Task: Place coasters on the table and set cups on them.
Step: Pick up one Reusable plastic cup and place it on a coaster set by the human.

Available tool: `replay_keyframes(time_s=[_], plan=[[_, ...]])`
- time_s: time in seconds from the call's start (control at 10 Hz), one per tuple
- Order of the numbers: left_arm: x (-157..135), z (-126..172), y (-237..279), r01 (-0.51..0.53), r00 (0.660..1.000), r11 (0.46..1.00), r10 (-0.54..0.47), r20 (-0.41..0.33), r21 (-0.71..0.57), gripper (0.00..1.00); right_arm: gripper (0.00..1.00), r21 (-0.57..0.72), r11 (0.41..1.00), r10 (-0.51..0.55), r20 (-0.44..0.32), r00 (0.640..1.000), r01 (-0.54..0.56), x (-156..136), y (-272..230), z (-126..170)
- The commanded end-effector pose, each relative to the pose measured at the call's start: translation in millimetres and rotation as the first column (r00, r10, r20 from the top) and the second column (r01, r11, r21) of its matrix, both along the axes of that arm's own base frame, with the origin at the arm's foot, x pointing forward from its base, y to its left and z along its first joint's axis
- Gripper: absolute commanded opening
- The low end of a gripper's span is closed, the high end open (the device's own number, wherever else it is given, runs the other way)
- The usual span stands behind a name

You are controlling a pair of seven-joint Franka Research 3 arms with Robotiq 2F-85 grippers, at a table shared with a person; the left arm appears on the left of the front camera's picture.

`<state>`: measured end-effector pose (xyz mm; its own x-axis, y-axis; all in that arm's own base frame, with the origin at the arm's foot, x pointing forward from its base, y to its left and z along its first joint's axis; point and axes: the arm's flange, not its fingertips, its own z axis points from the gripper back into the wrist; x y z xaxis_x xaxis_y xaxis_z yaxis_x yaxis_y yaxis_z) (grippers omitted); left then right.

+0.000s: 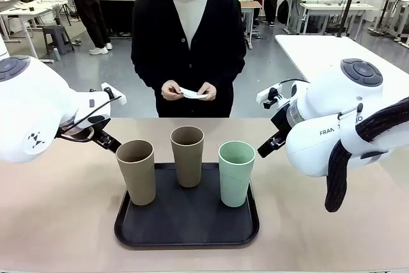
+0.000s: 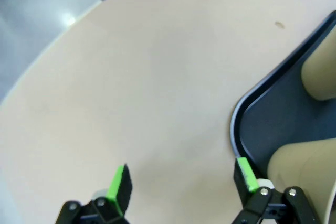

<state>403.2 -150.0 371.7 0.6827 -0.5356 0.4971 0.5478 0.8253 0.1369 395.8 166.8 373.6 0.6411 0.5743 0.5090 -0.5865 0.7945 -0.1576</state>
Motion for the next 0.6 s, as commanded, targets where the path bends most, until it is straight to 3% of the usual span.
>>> replay_keyframes(time_s=[0.0,0.5], plan=[[0.0,0.0,0.0,0.0,1.0,1.0,0.0,0.0,0.0,1.0,1.0,0.0,1.0,0.0,0.0,1.0,0.0,0.0,0.0,0.0],[0.0,0.0,0.0,0.0,1.0,1.0,0.0,0.0,0.0,1.0,1.0,0.0,1.0,0.0,0.0,1.0,0.0,0.0,0.0,0.0]])
